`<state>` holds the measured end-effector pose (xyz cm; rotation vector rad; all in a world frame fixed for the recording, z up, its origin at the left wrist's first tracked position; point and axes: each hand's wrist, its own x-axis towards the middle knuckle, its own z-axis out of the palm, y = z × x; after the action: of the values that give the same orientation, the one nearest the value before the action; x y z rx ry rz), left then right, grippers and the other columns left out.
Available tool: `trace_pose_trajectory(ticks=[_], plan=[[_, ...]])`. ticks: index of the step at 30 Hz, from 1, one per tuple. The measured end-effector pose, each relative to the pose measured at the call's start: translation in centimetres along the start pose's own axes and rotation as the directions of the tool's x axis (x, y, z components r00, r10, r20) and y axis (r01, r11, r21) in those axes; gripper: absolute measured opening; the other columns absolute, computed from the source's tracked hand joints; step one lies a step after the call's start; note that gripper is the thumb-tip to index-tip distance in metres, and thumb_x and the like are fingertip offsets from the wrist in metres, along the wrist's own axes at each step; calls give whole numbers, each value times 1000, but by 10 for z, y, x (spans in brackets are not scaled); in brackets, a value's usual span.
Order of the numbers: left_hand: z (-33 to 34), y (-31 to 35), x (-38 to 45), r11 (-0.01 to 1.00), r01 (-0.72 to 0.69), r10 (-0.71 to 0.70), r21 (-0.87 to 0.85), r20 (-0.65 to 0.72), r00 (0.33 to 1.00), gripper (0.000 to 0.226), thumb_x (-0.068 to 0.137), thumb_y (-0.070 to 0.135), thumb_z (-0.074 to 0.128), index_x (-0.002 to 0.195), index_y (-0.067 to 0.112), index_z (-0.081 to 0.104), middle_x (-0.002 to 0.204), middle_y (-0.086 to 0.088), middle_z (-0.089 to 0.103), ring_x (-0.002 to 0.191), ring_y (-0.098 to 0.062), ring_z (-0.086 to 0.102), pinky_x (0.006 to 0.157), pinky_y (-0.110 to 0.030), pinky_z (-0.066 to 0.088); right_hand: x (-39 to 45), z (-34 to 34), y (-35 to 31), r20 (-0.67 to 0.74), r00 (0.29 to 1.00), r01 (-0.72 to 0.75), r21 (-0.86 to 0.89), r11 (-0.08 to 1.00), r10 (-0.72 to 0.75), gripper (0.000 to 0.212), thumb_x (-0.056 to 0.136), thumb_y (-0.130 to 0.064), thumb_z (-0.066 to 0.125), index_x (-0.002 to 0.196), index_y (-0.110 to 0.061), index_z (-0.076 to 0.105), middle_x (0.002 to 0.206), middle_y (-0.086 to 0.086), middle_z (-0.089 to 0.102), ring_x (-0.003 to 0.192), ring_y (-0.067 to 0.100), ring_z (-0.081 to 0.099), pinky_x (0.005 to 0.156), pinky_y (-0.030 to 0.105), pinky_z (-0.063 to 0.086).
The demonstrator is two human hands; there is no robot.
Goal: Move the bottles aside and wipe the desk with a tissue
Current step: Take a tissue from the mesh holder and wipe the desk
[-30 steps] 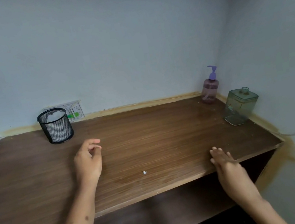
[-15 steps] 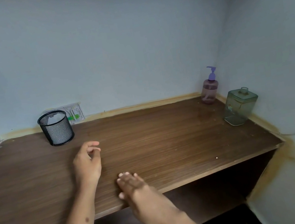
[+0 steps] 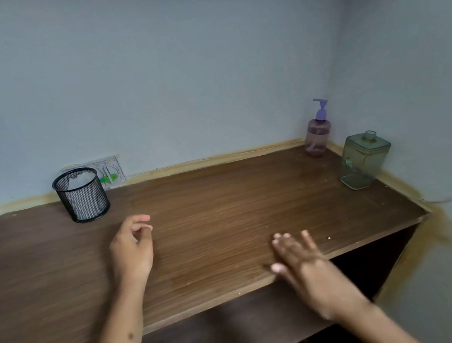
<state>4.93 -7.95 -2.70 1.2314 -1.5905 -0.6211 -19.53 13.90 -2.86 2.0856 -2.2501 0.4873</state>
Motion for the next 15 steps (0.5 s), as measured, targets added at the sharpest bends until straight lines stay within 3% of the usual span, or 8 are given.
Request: trace_pose_trajectory(ticks=[3,5,8,12,15], plan=[[0,0,1,1000,5,-5,-12,-2,1000,27,83,-4,54,91,21,64,83,-2,70,67,-27,60,69,-30,42,-8,-18,52,-12,987,-164,-73,984,163,103,80,-75,-14,148,-12,31,156,1,29,144,4,14,114,17,-18],[1,1,1,1000,3,-3,-17,-2,1000,26,84,-3,55,92,20,63,83,-3,70,69,-28,60,70,-31,42,-16,-30,71,6,967,-255,-62,965,255,91,85,-71,-5,150,-16,27,157,-4,24,139,-4,4,113,16,-15],[1,2,0,1000,11,-11,-11,-1,1000,25,85,-3,55,93,18,64,83,-2,70,67,-27,58,70,-29,40,-25,-34,73,16,949,-315,-14,949,315,56,100,-40,28,150,-16,25,159,-4,21,139,-4,3,114,16,-6],[0,5,-2,1000,18,-18,3,-2,1000,24,85,-2,55,93,19,64,83,-1,69,68,-25,58,71,-29,39,-30,-22,71,-41,944,-327,6,945,327,51,101,-4,40,149,-9,25,158,-1,20,147,11,13,113,15,-1],[0,5,-2,1000,21,-21,-5,-3,1000,24,85,-3,55,94,17,64,84,-3,70,68,-26,58,70,-29,40,-28,-20,62,-38,936,-348,57,936,351,49,104,-13,33,151,-9,21,157,-5,15,149,14,8,115,18,-2]])
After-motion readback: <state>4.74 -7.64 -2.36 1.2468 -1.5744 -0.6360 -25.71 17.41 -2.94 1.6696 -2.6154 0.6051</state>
